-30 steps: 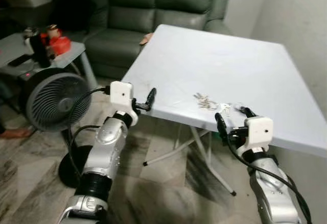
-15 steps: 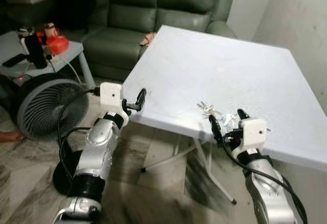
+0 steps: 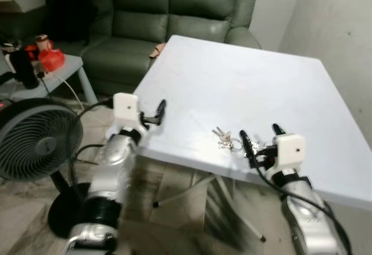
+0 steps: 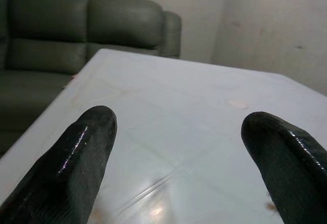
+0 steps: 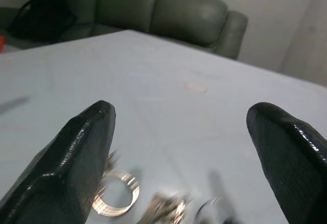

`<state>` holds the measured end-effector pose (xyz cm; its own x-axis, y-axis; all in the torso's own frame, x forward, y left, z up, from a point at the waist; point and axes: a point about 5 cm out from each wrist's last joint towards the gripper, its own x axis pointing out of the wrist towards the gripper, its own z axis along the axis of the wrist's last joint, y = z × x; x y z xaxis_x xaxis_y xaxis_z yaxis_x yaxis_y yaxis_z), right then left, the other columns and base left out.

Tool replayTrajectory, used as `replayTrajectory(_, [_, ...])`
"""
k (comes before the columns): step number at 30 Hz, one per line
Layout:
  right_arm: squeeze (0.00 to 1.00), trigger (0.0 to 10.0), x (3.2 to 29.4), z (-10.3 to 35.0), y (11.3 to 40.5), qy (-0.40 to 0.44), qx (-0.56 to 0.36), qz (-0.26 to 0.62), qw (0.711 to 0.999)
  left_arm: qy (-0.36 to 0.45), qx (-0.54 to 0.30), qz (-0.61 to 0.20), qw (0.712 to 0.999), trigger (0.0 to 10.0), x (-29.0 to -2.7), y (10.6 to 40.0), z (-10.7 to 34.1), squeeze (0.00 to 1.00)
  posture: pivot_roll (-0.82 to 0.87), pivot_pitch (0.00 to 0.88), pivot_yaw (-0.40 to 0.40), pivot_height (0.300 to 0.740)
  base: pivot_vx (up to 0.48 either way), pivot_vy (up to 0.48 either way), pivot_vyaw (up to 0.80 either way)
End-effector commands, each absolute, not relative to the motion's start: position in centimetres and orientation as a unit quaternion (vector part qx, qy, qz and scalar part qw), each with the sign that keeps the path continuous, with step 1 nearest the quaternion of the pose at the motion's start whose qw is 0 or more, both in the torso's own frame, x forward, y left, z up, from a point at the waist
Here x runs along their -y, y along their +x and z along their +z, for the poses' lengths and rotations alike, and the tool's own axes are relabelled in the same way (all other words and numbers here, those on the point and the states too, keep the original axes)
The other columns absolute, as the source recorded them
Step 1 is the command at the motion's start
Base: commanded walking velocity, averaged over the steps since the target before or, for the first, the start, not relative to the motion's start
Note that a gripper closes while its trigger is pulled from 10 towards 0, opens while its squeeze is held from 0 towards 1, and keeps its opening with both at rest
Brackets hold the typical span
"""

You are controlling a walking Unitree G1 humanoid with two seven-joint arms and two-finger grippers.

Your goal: Hang keys on a hook

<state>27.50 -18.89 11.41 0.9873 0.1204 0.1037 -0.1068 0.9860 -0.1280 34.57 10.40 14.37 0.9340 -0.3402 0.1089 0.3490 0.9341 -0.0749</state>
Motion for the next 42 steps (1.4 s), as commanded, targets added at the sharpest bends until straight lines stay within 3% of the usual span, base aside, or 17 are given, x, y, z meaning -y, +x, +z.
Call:
replayTrajectory(1, [0.0, 10.0, 18.4, 11.8, 27.8, -0.059, 0.062, 0.064, 0.994, -0.039, 0.053, -0.158, 0.985, 10.0, -11.7, 34.8, 14.8, 0.0, -0.01, 0.0, -0.035, 0.74, 0.0, 0.0, 0.0])
replayTrajectory(6, [0.0, 10.0, 18.5, 11.6, 28.1, -0.078, 0.045, 0.067, 0.994, -0.05, 0.063, -0.175, 0.981, 10.0, -10.9, 34.5, 14.9, 0.0, -0.01, 0.0, -0.037, 0.74, 0.0, 0.0, 0.0])
replayTrajectory(17, [0.0, 10.0, 20.8, 13.0, 31.0, -0.115, 0.021, 0.091, 0.989, 0.007, 0.059, -0.232, 0.971, 10.0, -8.3, 33.4, 13.8, 0.0, 0.0, 0.0, -0.051, 0.74, 0.0, 0.0, 0.0])
replayTrajectory(22, [0.0, 10.0, 21.7, 13.2, 31.9, -0.126, 0.003, 0.125, 0.984, -0.014, 0.057, -0.288, 0.956, 10.0, -7.4, 32.5, 13.6, 0.0, 0.0, 0.0, -0.058, 0.74, 0.0, 0.0, 0.0])
replayTrajectory(36, [0.0, 10.0, 21.6, 11.5, 32.2, -0.122, -0.072, 0.254, 0.957, -0.032, 0.061, -0.339, 0.938, 10.0, -6.1, 31.1, 13.5, 0.0, 0.02, 0.0, -0.077, 0.74, 0.0, 0.0, 0.0])
replayTrajectory(42, [0.0, 10.0, 22.8, 11.0, 32.9, -0.135, -0.116, 0.24, 0.954, -0.036, 0.063, -0.344, 0.936, 10.0, -5.8, 30.9, 13.7, 0.0, 0.02, 0.0, -0.083, 0.74, 0.0, 0.0, 0.0])
